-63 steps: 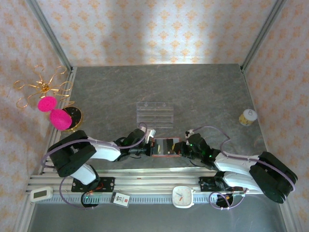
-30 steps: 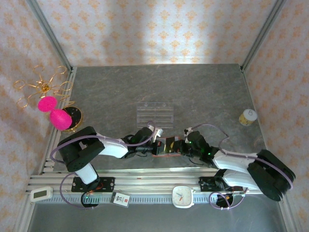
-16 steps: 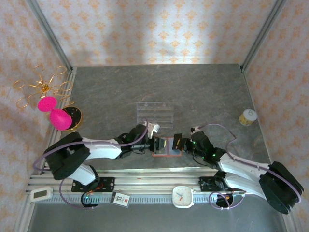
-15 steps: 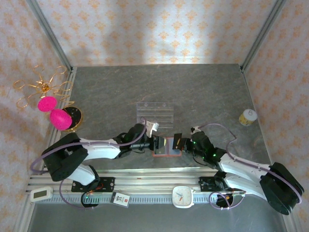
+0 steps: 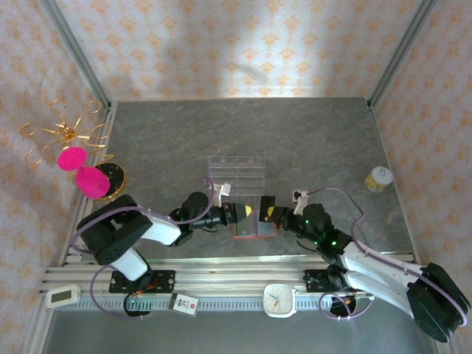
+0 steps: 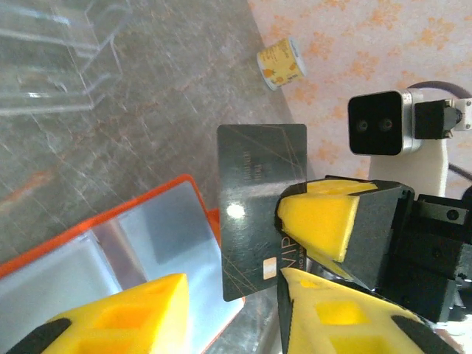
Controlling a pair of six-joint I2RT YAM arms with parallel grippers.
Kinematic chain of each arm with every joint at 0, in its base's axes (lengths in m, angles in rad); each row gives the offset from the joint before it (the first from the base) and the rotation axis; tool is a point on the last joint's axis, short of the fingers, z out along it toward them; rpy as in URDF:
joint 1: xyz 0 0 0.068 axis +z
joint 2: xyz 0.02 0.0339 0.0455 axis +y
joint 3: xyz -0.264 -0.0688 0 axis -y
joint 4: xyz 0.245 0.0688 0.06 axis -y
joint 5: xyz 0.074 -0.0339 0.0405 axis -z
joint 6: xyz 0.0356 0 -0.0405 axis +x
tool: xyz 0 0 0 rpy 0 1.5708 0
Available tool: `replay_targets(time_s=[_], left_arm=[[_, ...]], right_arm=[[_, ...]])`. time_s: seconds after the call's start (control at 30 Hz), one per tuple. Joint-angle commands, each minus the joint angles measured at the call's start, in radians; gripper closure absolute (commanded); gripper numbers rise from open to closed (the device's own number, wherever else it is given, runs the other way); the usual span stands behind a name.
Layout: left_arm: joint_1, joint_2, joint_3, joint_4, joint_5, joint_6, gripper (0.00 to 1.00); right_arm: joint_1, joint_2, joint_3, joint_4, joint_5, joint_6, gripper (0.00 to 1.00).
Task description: Take the credit cards out of the card holder
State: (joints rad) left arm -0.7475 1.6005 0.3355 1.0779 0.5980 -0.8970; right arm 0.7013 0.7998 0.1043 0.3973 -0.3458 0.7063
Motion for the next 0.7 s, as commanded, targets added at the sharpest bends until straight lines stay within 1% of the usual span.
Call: replay_targets(time_s=[0.0, 0.07, 0.27, 0.37, 0.5, 0.67], left_arm=[[0.008, 0.026, -0.014, 0.235, 0.056, -0.077, 0.63], [0.008, 0.021, -0.015, 0.244, 0.054, -0.076, 0.63], [0.004, -0.008, -0.011, 0.2, 0.038, -0.053, 0.62], [0.004, -0.02, -0.018, 0.229, 0.034, -0.06, 0.61], [-0.008, -0.019, -0.011, 0.264, 0.04, -0.071, 0.62], [-0.025, -0.009, -0.01, 0.31, 0.049, -0.093, 0.63]], right_arm=[[-0.003, -0.044, -0.01, 0.104, -0.054, 0.001, 1.0], [-0.003, -0.059, -0.009, 0.109, -0.069, -0.004, 1.0], [-0.003, -0.083, 0.005, 0.155, -0.13, 0.005, 1.0], [-0.003, -0.062, 0.021, 0.172, -0.168, -0.002, 1.0], [-0.003, -0.034, 0.015, 0.241, -0.213, 0.015, 1.0], [-0.003, -0.025, 0.017, 0.278, -0.225, 0.018, 1.0]])
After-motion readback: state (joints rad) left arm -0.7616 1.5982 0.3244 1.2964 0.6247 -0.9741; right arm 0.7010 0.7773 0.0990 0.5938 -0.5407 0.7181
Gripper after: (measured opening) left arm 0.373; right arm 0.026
